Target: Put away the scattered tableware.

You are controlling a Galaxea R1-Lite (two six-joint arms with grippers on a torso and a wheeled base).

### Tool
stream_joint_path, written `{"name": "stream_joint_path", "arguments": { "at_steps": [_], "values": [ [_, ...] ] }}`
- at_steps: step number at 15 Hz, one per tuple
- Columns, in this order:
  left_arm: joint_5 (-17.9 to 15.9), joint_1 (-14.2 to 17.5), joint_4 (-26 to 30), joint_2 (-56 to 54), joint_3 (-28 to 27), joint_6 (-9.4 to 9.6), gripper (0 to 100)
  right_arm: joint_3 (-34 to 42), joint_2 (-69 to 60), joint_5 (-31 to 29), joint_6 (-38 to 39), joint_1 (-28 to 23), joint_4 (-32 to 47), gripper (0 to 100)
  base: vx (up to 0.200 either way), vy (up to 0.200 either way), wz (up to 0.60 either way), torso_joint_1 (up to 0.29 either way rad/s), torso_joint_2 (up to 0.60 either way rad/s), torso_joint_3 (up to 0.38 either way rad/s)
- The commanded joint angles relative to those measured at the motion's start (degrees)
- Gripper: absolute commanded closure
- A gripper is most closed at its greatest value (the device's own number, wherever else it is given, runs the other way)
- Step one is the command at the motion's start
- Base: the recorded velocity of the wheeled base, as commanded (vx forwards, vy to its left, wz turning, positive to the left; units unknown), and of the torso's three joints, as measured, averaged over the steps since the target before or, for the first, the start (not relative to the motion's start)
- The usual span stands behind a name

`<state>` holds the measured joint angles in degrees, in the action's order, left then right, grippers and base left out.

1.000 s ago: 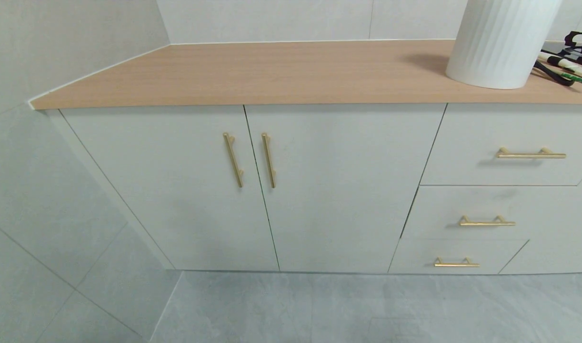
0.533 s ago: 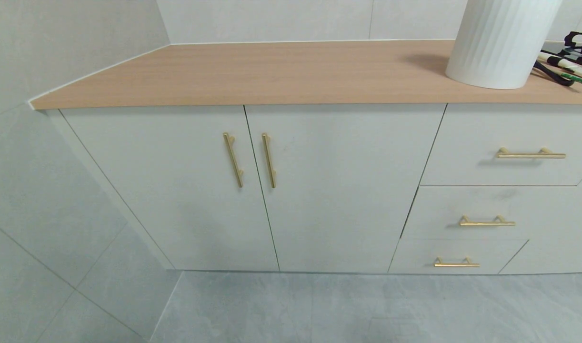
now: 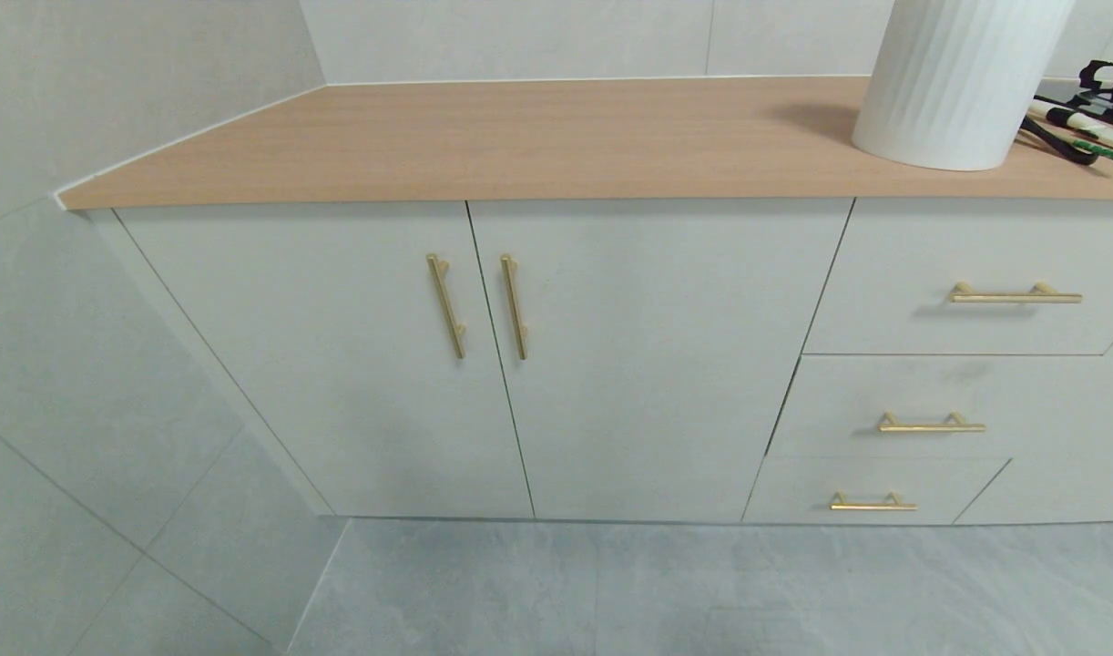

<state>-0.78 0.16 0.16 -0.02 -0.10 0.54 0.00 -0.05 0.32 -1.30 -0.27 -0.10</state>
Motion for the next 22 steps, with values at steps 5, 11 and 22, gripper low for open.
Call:
{"name": "stream_joint_path", "arguments": {
  "at_steps": [5, 11, 22],
  "values": [
    [-0.01, 0.02, 0.02, 0.02, 0.01, -0.01, 0, 0.00, 0.14, 0.03, -0.01, 0.00, 0.10, 0, 0.000, 0.000, 0.00, 0.000, 0.00, 0.000],
    [-0.10, 0.02, 0.02, 0.02, 0.01, 0.61, 0, 0.00, 0.22, 0.03, -0.01, 0.00, 0.10, 0, 0.000, 0.000, 0.00, 0.000, 0.00, 0.000],
    [-0.10, 0.02, 0.02, 0.02, 0.01, 0.52, 0, 0.00, 0.22, 0.03, -0.01, 0.00, 0.10, 0, 0.000, -0.182, 0.00, 0.001, 0.00, 0.000]
  ]
}}
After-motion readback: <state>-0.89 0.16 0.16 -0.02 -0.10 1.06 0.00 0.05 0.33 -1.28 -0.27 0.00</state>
